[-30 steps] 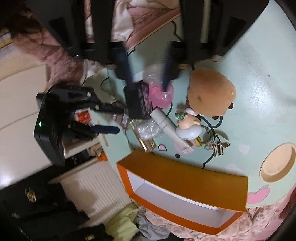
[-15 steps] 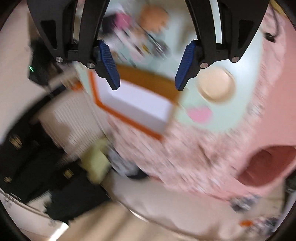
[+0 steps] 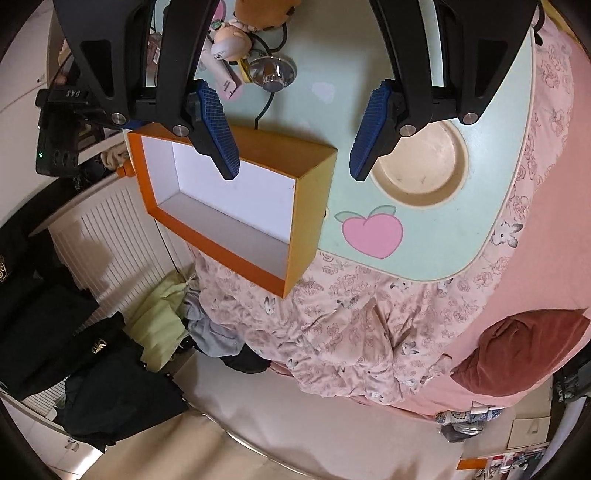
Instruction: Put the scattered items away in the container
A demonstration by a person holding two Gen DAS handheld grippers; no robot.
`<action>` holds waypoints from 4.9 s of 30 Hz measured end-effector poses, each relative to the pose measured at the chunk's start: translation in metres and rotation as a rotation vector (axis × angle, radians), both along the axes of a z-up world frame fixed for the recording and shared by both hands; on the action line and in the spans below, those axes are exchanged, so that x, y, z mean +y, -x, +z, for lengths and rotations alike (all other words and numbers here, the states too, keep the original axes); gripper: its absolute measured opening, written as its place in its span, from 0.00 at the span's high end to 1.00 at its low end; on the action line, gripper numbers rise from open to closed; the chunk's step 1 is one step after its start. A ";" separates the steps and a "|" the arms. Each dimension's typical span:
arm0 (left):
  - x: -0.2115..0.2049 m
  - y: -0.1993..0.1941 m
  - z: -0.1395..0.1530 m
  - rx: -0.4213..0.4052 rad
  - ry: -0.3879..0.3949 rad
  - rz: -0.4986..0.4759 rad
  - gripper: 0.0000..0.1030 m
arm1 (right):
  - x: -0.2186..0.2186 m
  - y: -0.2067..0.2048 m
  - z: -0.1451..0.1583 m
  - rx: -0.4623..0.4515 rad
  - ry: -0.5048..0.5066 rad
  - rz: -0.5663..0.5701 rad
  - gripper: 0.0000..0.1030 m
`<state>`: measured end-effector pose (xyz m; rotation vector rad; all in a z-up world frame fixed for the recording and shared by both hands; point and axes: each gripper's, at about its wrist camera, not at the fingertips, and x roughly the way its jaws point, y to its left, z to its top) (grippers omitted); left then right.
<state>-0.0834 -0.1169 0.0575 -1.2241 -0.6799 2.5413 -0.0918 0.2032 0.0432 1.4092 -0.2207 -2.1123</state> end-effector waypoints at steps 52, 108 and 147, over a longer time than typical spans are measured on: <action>0.088 -0.197 -0.053 0.085 0.507 0.084 0.12 | -0.031 -0.189 -0.039 0.440 -0.365 -0.353 0.00; 0.098 -0.120 -0.045 0.051 0.484 -0.105 0.47 | -0.036 -0.190 -0.037 0.442 -0.357 -0.323 0.00; 0.018 -0.223 0.006 0.436 0.316 0.142 0.58 | -0.130 -0.174 -0.024 0.374 -0.163 0.102 0.51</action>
